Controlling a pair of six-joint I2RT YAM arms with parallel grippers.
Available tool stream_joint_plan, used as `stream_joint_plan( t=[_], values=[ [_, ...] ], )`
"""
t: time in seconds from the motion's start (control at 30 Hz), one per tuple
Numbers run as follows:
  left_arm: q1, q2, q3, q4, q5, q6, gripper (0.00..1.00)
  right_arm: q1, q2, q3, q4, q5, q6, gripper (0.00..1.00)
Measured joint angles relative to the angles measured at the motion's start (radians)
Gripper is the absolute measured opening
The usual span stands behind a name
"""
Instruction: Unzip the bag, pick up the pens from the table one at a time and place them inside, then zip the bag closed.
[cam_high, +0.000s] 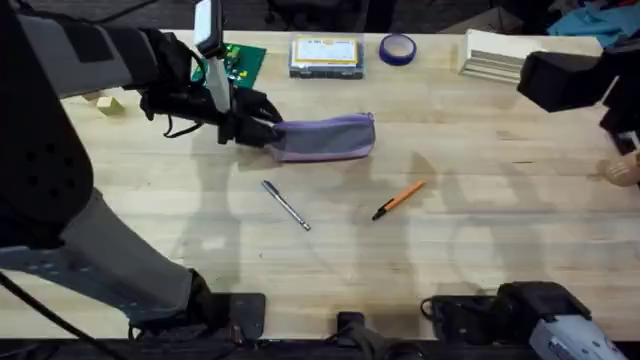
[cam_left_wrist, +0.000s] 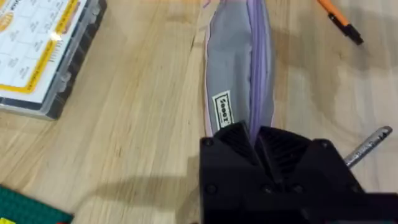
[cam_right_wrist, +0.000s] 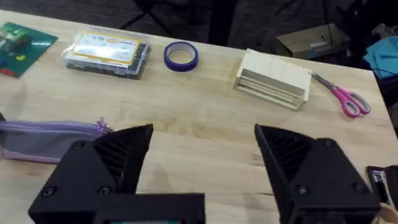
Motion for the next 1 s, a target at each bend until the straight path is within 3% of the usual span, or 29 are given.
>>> stream_joint_plan(
  t=[0.03, 0.1, 0.47, 0.67, 0.83, 1.0],
  values=[
    [-0.002, 0.0, 0.0, 0.001, -0.001, 0.0, 0.114, 0.0, 0.0, 0.0, 0.0, 0.0, 0.0, 0.998],
    [-0.005, 0.0, 0.0, 0.0, -0.002, 0.003, 0.049, 0.0, 0.0, 0.0, 0.0, 0.0, 0.0, 0.998],
    [-0.004, 0.0, 0.0, 0.001, -0.002, 0.003, 0.043, 0.0, 0.001, 0.0, 0.0, -0.054, 0.039, 0.998],
    [-0.004, 0.0, 0.0, 0.001, -0.002, 0.003, 0.043, 0.0, 0.056, 0.002, 0.0, -0.212, 0.056, 0.998],
    [-0.004, 0.0, 0.0, 0.001, -0.002, 0.003, 0.043, 0.01, 0.158, 0.002, 0.0, -0.373, 0.096, 0.998],
    [-0.004, 0.0, 0.0, 0.001, -0.001, 0.003, 0.043, 0.051, 0.272, 0.002, 0.002, -0.461, 0.173, 0.998]
  ],
)
